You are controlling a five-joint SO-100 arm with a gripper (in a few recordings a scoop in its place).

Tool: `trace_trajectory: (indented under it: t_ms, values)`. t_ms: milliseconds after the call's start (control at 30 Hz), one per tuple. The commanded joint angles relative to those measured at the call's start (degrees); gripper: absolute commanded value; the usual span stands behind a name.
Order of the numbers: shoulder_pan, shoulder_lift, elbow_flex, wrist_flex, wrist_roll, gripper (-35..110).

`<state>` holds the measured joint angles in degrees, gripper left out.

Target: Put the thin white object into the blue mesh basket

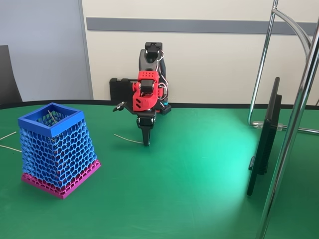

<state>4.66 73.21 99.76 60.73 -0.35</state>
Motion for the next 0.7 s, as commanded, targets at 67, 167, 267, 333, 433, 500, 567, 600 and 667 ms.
trace_trajectory:
  t_ms: [67, 167, 267, 333, 433, 500, 567, 600, 667]
  values:
    - [-0.35, -0.09, -1.93, -0.44, 0.53, 17]
    - [-0.35, -0.09, -1.58, -0.44, 0.62, 17]
    - [-0.35, -0.18, -1.41, -0.53, 0.62, 16]
    - [-0.35, -0.18, -1.32, -0.53, 0.62, 16]
    - [-0.44, -0.18, -1.23, -0.53, 0.70, 15]
    - [-0.53, -0.18, -1.23, -0.53, 0.79, 15]
    - [-0.62, -0.18, -1.14, -0.70, 0.79, 15]
    - [-0.62, -0.18, -1.05, -0.79, 0.88, 15]
    - [-0.62, -0.18, -0.79, -1.05, 0.88, 14]
